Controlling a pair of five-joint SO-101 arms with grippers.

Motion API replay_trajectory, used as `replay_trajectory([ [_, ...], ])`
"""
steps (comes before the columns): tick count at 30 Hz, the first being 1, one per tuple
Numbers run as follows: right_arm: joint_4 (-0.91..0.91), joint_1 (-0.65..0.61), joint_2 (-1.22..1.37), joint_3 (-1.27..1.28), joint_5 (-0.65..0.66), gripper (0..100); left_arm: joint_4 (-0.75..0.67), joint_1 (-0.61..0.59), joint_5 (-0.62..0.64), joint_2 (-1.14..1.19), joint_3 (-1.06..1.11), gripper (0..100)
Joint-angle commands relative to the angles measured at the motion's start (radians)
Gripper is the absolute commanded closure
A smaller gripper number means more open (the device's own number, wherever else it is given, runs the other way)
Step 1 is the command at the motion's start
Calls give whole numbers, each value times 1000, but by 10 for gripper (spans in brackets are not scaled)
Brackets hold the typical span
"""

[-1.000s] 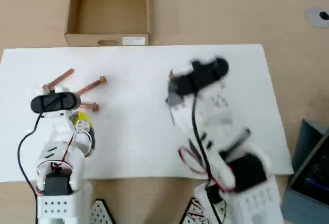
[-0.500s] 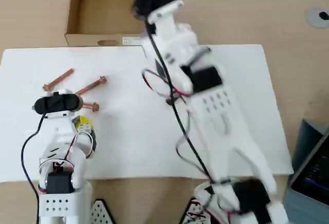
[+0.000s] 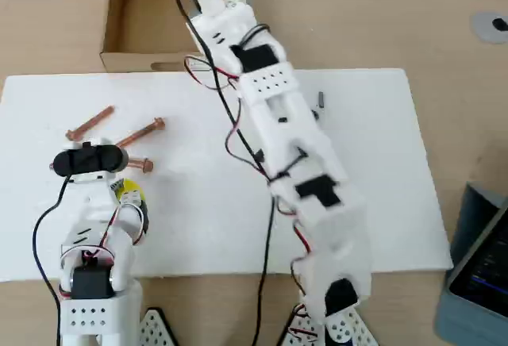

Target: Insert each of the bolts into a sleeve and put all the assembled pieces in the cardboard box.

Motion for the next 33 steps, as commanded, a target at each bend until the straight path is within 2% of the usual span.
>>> replay_trajectory([
  [1, -29, 15, 125, -243, 41, 987, -3, 3, -3, -8, 6, 998],
  [11, 25, 13, 437, -552, 178, 985, -2, 3, -3, -8, 6, 998],
  [18, 117, 15, 539, -697, 173, 816, 0, 14, -5, -8, 5, 998],
  [33, 288, 16, 567, -917, 175, 831, 2, 20, -6, -8, 5, 998],
])
